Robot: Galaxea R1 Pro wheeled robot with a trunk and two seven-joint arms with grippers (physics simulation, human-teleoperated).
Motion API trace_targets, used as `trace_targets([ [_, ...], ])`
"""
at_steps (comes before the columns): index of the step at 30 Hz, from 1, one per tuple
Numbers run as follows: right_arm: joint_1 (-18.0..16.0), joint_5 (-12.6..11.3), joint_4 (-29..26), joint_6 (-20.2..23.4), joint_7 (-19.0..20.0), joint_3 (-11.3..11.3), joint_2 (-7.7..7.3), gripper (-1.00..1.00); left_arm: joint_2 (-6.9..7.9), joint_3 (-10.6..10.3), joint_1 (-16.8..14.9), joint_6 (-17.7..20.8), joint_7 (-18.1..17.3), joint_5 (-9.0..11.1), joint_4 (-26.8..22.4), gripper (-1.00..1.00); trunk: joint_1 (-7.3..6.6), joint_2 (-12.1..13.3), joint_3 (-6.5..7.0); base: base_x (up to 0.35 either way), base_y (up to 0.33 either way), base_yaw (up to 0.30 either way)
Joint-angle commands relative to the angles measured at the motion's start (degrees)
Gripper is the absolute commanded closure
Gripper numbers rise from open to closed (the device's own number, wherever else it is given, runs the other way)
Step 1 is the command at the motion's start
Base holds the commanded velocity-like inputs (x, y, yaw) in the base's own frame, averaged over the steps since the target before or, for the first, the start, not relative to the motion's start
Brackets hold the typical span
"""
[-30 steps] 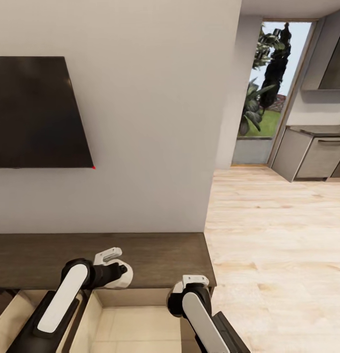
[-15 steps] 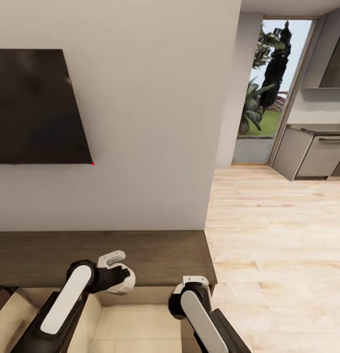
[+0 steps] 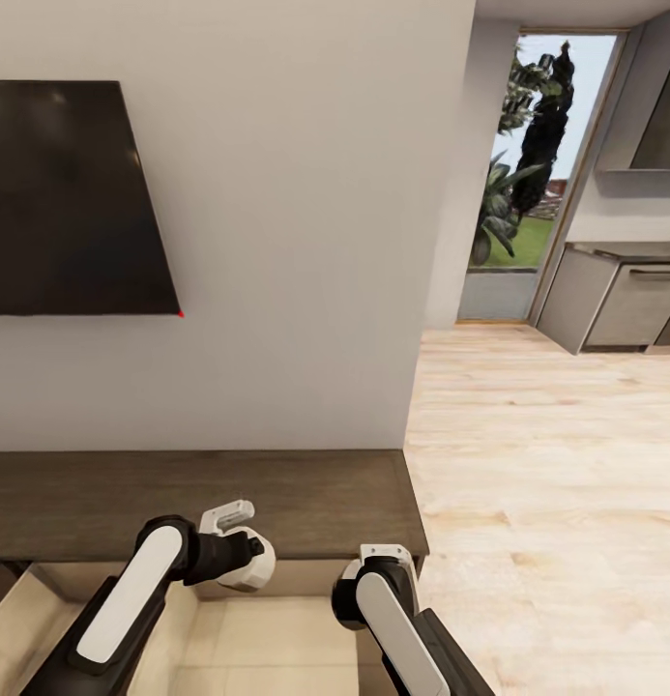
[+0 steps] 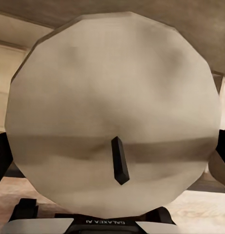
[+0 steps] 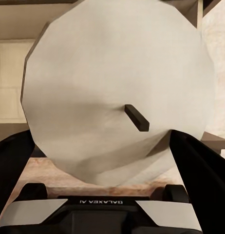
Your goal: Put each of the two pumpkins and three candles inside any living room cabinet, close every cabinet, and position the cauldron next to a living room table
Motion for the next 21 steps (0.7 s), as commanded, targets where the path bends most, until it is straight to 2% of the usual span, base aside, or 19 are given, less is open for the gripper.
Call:
trace_targets([
  [1,-0.1,-0.5,0.0,0.2,-0.5,0.0,0.0,1.0,-0.01,-0.1,-0.1,0.1,0.6,0.4,-0.1,1.0,0.22,-0.5,-0.24,0.0,0.0,0.0],
  [8,-0.1,-0.5,0.0,0.1,-0.5,0.0,0.0,1.0,-0.19,-0.1,-0.1,0.1,3.7,0.5,0.0,1.0,1.76,-3.3,-1.5,0.0,0.0,0.0],
  [21,-0.1,-0.5,0.0,0.1,-0.5,0.0,0.0,1.0,-0.06,-0.3,-0.1,0.1,4.1,0.5,0.0,1.0,4.62,-8.5,-3.83,0.0,0.0,0.0],
])
